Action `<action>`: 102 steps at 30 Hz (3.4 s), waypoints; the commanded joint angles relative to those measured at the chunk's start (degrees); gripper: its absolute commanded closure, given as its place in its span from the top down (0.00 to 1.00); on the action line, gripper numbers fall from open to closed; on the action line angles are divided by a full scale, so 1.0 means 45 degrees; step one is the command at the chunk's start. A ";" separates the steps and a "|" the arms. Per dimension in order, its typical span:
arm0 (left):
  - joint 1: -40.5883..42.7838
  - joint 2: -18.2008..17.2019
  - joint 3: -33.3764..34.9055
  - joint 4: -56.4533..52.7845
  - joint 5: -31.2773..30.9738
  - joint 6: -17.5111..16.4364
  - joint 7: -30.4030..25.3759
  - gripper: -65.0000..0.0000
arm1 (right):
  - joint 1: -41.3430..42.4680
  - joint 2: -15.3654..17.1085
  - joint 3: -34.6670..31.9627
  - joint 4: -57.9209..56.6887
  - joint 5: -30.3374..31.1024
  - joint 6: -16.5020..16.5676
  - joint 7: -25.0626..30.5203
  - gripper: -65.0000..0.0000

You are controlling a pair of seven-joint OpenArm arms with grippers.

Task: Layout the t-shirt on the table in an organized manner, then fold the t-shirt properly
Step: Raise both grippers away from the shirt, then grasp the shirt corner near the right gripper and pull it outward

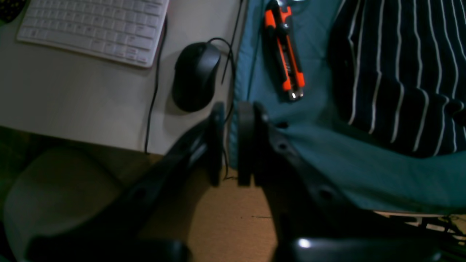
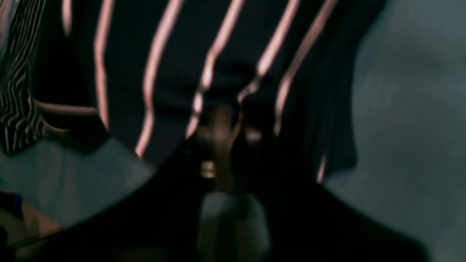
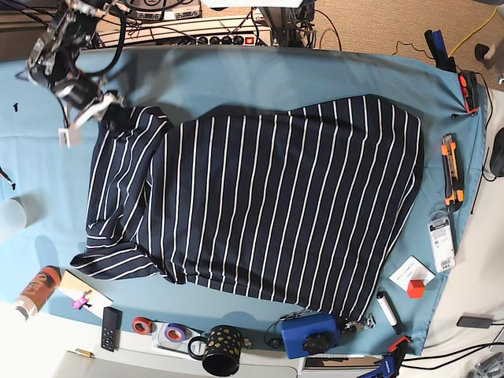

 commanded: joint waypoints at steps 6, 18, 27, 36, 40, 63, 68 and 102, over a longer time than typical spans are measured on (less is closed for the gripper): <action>0.0044 -0.0243 -0.0117 0.0185 -0.0219 0.0000 -0.0321 0.09 | 0.1540 0.0291 0.0194 0.0199 0.0185 0.0037 0.1501 0.00; 0.0044 -0.0243 -0.0117 0.0185 -0.0471 0.0000 -0.0321 0.09 | 0.2657 0.0408 0.3604 0.0272 0.2186 0.0037 -0.0155 0.00; 0.0039 0.0078 -0.0112 0.0185 -0.0554 0.0000 -0.0641 0.09 | 0.0719 0.1880 0.3614 0.0267 0.3385 0.0037 -0.2301 0.48; 0.0029 0.0641 -0.0107 0.0185 -0.0704 -0.0005 -0.0884 0.09 | 0.0160 0.0918 0.3104 0.0233 0.3259 0.0037 -0.2059 0.48; 0.0044 0.0709 -0.0107 0.0185 -0.0821 0.0000 -0.0869 0.09 | 0.0160 0.0593 0.1802 0.0233 0.1277 0.0037 -0.1030 0.48; 0.0034 0.0709 -0.0107 0.0185 -0.0899 0.0000 -0.0903 0.09 | 0.4294 0.1273 0.1613 0.0257 0.1404 0.0037 0.1710 0.00; 0.0034 0.0709 -0.0107 0.0185 -0.0908 0.0000 -0.0981 0.09 | 0.6135 0.2103 0.1141 0.0005 -0.1345 0.0037 0.3332 0.00; 0.0039 0.0709 -0.0107 0.0185 -0.1083 -0.0005 -0.0976 0.09 | 1.3391 0.2982 -0.5634 -0.7014 -0.4143 -0.0389 0.5139 0.40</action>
